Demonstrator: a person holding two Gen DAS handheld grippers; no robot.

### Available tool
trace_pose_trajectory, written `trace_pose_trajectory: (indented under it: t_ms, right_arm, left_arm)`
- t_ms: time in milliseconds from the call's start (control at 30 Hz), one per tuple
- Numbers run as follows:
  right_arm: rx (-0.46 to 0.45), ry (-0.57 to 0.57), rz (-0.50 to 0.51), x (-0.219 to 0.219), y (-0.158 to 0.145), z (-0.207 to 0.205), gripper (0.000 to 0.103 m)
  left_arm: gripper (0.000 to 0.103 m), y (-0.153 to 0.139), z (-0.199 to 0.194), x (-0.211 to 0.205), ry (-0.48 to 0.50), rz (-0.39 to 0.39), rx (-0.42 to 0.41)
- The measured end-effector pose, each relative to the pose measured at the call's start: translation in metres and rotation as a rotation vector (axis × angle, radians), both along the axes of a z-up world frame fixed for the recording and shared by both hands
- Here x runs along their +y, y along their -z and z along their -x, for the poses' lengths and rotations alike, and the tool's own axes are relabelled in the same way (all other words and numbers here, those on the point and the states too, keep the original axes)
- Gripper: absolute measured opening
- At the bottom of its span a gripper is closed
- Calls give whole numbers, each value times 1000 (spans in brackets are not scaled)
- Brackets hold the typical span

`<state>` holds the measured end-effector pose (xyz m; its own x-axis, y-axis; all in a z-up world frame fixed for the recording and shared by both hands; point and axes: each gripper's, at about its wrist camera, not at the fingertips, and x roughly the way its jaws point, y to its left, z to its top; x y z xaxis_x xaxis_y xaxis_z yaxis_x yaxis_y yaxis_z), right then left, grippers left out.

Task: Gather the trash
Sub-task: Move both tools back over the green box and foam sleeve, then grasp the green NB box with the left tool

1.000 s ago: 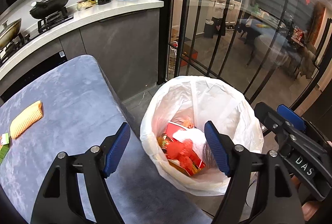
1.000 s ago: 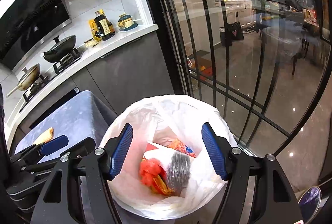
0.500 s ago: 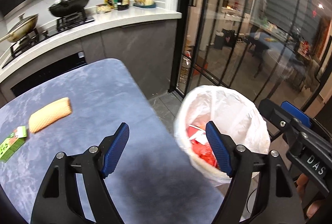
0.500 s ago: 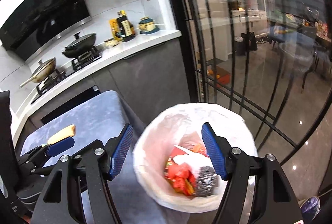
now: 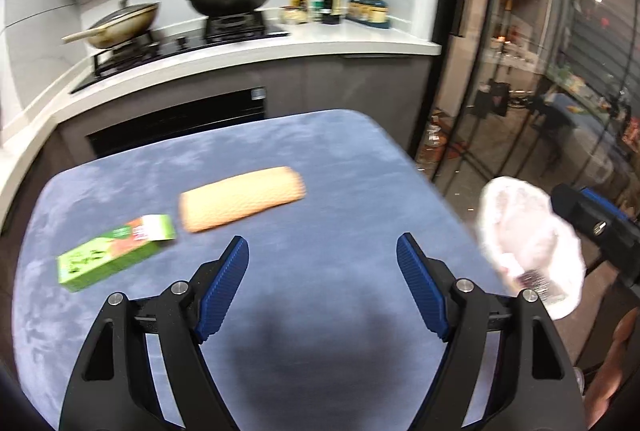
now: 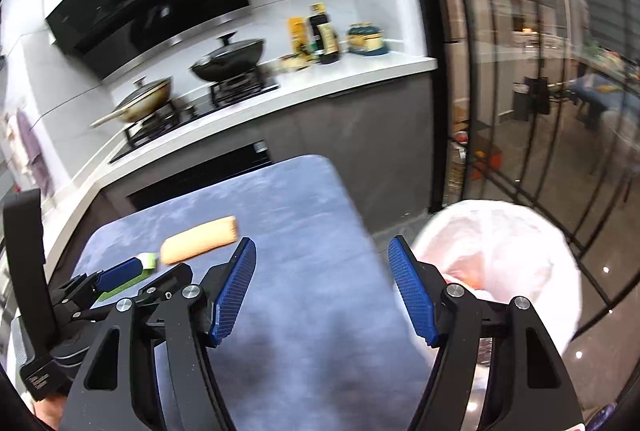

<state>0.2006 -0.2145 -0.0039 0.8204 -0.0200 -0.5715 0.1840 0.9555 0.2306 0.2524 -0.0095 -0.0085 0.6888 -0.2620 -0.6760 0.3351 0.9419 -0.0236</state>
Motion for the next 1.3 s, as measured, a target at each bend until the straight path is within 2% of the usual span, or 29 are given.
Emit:
trace_pose_trajectory:
  t_ms: [167,300,467,600,700,767,867,1067,1233,1300]
  right_arm:
    - [16,-69,-11,42,5,-15,67]
    - [40,-111,-20,72,12,-27,67]
    - [64,-152,-9,105,19,-43,67]
    - [78,-167,-7,121,25,-57,67]
    - [89,-180,-2,134,29,-67,67]
    - [97,-190,1,141,32,-72,67]
    - [106,-206,11,150,36,-79,67]
    - [124,-222,29,158,42,-92,67]
    - [140,-224,27,161,50,-101,67]
    - [143,-227,31,162,52,-103,67]
  left_arm:
    - [73,11,-7,60,-66,-59,-6]
    - [73,20,-16,105,-115,-74,5]
    - [73,32,-27,148,-151,-101,15]
    - [73,47,-40,177,-167,-166,8]
    - [73,53,-50,193,-167,-177,8]
    - [73,57,-56,204,-139,-170,10]
    - [85,62,-60,211,-60,-154,-1]
    - [85,72,-64,210,50,-242,-80]
    - [85,82,-82,211,121,-224,-36]
    - [85,86,-89,211,121,-227,-13]
